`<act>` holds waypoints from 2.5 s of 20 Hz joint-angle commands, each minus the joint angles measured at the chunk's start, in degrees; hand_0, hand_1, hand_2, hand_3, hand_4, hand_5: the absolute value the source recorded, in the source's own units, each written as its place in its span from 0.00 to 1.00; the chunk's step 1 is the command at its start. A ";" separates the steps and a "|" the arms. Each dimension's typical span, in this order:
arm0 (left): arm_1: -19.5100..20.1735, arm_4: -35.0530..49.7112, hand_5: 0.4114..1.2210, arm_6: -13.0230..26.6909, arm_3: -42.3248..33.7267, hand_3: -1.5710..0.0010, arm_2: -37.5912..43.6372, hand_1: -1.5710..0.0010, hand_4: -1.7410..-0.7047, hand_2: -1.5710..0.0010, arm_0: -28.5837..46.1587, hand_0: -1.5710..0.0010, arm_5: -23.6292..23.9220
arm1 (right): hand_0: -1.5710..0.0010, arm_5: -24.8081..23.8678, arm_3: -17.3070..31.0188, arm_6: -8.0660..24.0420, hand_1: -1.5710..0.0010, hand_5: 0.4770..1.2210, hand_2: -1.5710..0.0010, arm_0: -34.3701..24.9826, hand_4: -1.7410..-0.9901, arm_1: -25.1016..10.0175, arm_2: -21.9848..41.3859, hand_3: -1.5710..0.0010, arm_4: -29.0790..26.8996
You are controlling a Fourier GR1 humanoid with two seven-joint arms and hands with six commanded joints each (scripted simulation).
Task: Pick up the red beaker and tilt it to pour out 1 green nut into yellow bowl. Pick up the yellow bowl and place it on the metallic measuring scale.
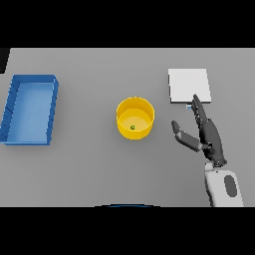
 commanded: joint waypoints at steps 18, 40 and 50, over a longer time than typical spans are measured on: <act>7.62 32.60 1.00 15.27 -7.19 0.03 10.26 0.00 0.00 0.00 32.46 0.00 20.72 | 1.00 0.71 1.08 -2.18 1.00 0.31 1.00 1.14 0.58 -0.28 0.66 1.00 0.36; 22.11 47.78 0.32 24.88 -50.44 0.88 3.75 0.78 0.90 0.81 55.17 0.74 22.17 | 1.00 0.25 0.53 -1.59 1.00 0.33 1.00 0.63 0.57 -1.01 0.86 1.00 1.28; 21.27 45.37 0.31 23.52 -49.83 0.99 2.79 0.98 0.98 0.98 54.51 0.97 24.16 | 1.00 -1.39 -0.46 1.89 1.00 0.28 1.00 0.05 0.61 -1.28 2.45 1.00 4.94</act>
